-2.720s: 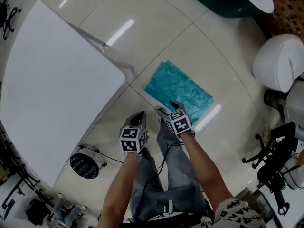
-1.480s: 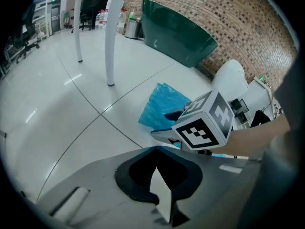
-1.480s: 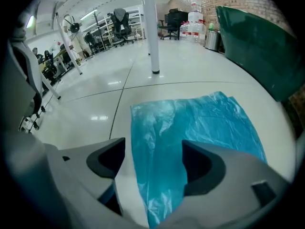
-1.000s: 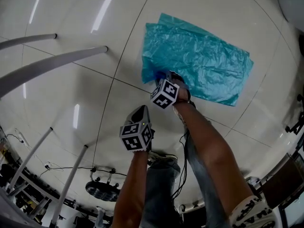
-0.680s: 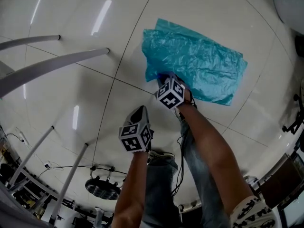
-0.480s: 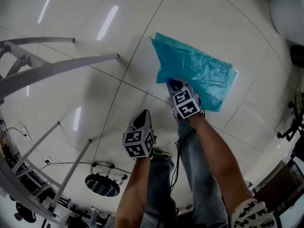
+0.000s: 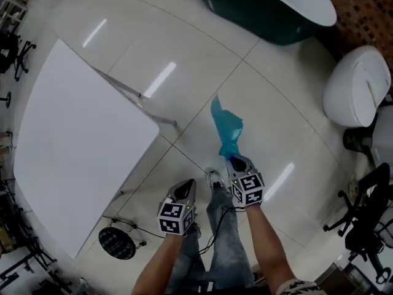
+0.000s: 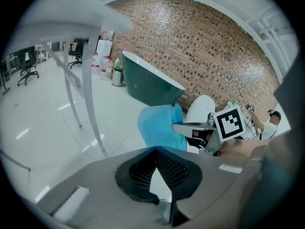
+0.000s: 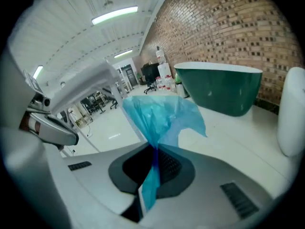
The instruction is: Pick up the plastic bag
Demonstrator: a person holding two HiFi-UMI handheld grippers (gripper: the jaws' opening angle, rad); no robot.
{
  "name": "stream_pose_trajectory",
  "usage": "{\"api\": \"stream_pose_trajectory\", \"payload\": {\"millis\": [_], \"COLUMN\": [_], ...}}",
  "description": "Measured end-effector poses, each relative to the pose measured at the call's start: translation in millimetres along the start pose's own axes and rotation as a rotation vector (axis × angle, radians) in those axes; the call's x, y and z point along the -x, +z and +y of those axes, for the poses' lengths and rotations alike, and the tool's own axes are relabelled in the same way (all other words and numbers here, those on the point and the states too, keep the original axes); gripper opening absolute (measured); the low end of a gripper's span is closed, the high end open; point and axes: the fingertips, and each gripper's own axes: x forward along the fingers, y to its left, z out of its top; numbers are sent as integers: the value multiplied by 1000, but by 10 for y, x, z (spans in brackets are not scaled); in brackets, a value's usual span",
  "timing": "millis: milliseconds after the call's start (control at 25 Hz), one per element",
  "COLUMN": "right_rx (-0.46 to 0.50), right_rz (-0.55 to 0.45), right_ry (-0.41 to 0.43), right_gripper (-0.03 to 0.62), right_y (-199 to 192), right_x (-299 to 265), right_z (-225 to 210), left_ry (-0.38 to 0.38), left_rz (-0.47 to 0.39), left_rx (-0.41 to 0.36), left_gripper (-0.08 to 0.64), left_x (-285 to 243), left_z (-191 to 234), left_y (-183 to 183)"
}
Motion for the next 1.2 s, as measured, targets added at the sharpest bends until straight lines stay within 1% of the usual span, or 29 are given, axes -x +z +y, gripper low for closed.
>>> {"api": "stream_pose_trajectory", "payload": {"millis": [120,240,320,400,560,640,720,800,880,960,1080,1200], "right_rx": [15,30,33,59,168,218,267,303,325,353,427,481], "right_rz": [-100,-165,-215,-272,-394,-449,-494,-522,-515,-476,-440,-459], "right_ry": [32,69,94,120,195,240,253,259,295,320,322,337], "right_gripper": [5,4,3,5,5,5,5,5,5,5,5,5], "right_y": [883,1582,2031,2486,3415,3833,4102,4248,4366,4434,4502,4677], "right_x": [610,1163,1449,1691,2057,2155,2285,2380,2322,2205,2131,2217], "right_z": [152,405,581,773,1151,1425,1713,2013,2371,2720,3140,3480], "left_ry": [31,71,114,177,335,418,477,530,597,655,700,727], "left_rz": [-98,-183,-246,-318,-477,-552,-604,-648,-694,-726,-763,-779], "left_rx": [7,23,42,66,114,141,159,187,227,254,284,293], "left_gripper": [-14,-14,-14,-14,-14,-14,-14,-14,-14,-14,-14,-14], "left_x": [609,1268,1687,2108,2926,3377,3816,4247,4659,4975,5280,5500], "left_z": [-219,-323,-286,-194,10,142,251,362,503,625,748,829], "left_y": [581,1025,1275,1483,1791,1875,1863,1752,1605,1470,1345,1321]}}
